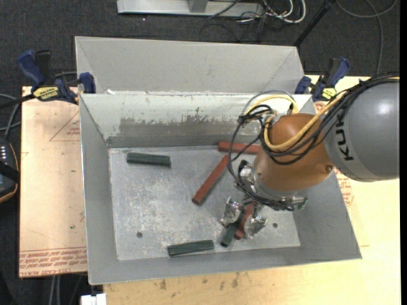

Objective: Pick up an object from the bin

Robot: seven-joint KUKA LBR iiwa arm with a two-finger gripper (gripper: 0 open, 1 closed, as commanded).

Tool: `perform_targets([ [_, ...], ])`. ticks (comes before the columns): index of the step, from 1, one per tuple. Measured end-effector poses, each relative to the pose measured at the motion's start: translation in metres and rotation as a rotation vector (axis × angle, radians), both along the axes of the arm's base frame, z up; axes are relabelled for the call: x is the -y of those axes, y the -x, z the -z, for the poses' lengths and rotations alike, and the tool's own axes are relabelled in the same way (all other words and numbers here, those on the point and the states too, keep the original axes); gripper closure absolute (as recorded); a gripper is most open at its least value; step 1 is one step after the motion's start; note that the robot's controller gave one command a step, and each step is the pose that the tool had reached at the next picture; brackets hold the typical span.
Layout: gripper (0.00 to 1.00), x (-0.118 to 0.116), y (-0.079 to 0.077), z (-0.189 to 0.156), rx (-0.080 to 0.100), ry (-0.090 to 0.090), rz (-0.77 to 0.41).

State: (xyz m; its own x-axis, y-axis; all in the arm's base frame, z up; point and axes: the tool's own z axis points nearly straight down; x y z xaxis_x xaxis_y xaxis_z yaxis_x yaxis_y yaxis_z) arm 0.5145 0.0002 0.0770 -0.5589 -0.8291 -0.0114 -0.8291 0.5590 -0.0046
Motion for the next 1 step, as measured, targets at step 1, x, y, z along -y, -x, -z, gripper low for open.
perform_targets([
  [1,1.0,-0.0039,0.0087,-0.1418,-0.008,0.004,0.049],
])
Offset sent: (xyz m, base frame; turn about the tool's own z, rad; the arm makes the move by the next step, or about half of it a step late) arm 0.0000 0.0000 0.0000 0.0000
